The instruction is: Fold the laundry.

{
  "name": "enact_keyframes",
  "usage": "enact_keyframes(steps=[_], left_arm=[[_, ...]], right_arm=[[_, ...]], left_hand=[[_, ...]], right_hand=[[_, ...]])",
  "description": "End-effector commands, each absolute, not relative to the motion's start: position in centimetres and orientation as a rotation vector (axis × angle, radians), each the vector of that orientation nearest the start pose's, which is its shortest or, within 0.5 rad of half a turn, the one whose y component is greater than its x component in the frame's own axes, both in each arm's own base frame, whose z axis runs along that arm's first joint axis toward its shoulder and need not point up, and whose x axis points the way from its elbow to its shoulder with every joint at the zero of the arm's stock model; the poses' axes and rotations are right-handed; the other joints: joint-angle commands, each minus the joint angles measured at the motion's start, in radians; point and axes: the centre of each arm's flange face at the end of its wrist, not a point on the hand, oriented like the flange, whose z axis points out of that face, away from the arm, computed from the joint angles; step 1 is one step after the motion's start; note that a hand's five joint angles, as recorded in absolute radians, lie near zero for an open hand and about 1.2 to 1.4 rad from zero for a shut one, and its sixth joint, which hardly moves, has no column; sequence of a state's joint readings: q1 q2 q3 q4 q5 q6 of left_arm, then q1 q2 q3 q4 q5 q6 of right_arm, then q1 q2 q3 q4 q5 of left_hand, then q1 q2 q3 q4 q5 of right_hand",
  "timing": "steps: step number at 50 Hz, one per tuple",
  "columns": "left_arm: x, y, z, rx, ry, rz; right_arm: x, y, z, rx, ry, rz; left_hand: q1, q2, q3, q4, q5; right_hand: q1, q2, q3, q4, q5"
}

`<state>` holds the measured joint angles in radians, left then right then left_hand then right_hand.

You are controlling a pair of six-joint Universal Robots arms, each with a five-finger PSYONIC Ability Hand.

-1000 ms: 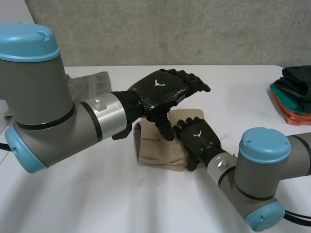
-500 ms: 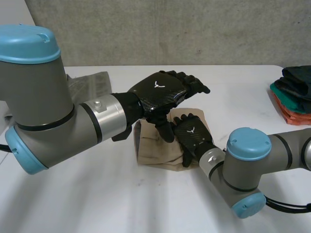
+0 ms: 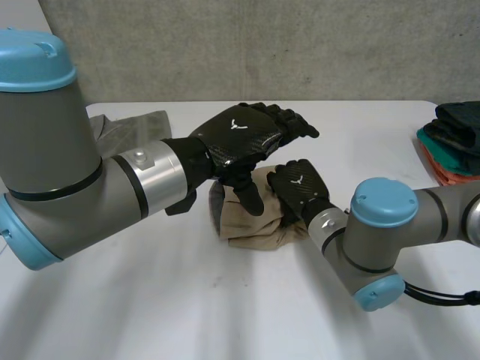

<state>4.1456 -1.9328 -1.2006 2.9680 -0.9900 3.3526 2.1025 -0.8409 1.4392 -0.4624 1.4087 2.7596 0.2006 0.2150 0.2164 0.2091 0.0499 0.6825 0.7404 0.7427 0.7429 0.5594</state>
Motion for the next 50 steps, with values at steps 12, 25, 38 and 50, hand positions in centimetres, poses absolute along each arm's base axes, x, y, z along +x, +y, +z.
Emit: enact_keyframes(steps=[12, 25, 38, 50], left_arm=[[-34.3, -20.3, 28.3, -1.175, -1.600, 1.487], [-34.3, -20.4, 28.2, -1.174, -1.600, 1.488], [-34.3, -20.3, 28.2, -1.173, -1.602, 1.487], [-33.5, -20.8, 29.2, -1.155, -1.598, 1.534]], right_arm=[[30.9, -25.5, 11.8, -1.149, 2.045, -1.754], [31.6, -26.2, 10.6, -1.153, 2.012, -1.793], [33.0, -28.4, 10.8, -1.204, 1.930, -1.924], [32.9, -33.7, 14.9, -1.091, 1.797, -2.176]], left_hand=[[0.075, 0.060, 0.059, 0.066, 0.051], [0.075, 0.060, 0.059, 0.066, 0.051], [0.075, 0.060, 0.059, 0.066, 0.051], [0.075, 0.060, 0.059, 0.066, 0.051]], right_hand=[[-0.508, -0.566, -0.568, -0.568, -0.559], [-0.442, -0.500, -0.503, -0.503, -0.494], [0.350, 0.292, 0.290, 0.290, 0.299], [0.714, 0.656, 0.654, 0.653, 0.662]])
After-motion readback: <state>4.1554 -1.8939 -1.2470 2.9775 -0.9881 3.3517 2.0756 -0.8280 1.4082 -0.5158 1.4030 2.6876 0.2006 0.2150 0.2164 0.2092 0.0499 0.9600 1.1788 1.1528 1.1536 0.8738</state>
